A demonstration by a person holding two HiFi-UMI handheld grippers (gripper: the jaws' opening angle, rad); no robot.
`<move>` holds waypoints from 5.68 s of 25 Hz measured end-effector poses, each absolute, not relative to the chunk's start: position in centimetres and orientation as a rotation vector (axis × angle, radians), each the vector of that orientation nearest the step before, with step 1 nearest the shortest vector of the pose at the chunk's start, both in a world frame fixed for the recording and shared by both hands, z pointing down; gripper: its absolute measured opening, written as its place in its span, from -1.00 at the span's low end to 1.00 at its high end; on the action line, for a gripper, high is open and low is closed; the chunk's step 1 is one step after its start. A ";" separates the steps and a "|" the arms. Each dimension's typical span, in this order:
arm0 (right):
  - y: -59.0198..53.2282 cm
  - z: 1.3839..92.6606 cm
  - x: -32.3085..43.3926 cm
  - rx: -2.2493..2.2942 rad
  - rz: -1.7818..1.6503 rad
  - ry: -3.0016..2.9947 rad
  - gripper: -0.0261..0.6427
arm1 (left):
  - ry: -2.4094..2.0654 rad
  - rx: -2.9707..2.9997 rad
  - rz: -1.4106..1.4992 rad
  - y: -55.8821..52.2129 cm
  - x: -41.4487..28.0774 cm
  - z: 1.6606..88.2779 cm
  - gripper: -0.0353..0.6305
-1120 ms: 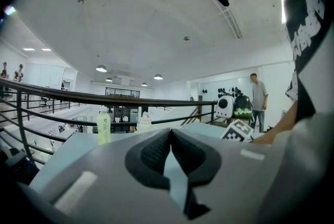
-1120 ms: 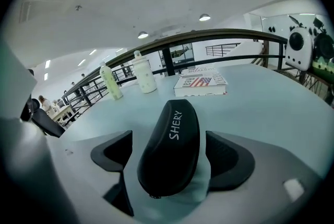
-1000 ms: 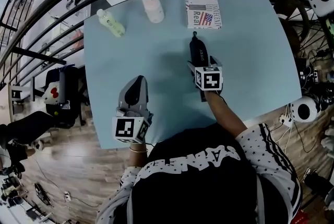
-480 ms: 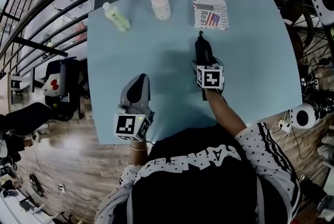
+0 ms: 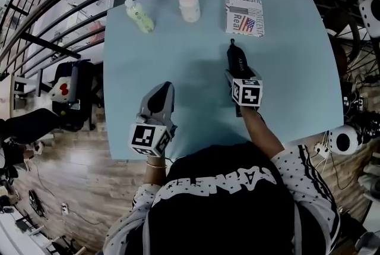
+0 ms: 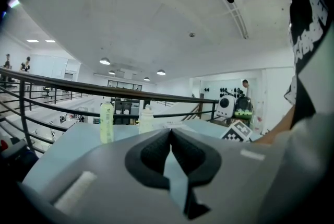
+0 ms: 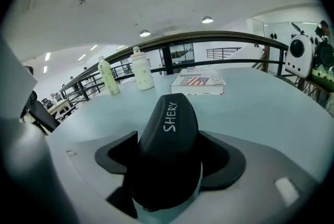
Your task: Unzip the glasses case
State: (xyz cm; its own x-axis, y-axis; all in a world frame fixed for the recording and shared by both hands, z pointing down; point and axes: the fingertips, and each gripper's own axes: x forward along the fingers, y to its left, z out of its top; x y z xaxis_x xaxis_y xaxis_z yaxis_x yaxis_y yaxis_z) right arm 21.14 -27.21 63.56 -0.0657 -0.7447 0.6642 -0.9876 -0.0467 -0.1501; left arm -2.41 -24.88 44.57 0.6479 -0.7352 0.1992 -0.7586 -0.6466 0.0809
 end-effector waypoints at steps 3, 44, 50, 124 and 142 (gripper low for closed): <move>-27.0 62.6 21.2 1.841 0.852 -1.897 0.17 | -1.214 2.702 0.221 -24.7 -2.1 44.4 -0.89; -21.2 36.5 7.5 1.305 -0.163 -2.835 0.16 | -0.644 2.767 -0.061 -19.6 2.1 34.7 -0.89; -19.9 35.8 6.2 1.139 -0.271 -2.832 0.16 | -0.562 2.770 -0.123 -19.1 2.8 32.8 -0.89; -16.1 41.6 2.9 0.843 -0.298 -2.824 -0.90 | -0.776 2.573 -0.336 -19.3 -2.9 32.5 -0.89; -16.5 41.5 3.9 0.890 -0.322 -2.756 -0.90 | -0.731 2.564 -0.290 -18.8 -2.3 33.4 -0.89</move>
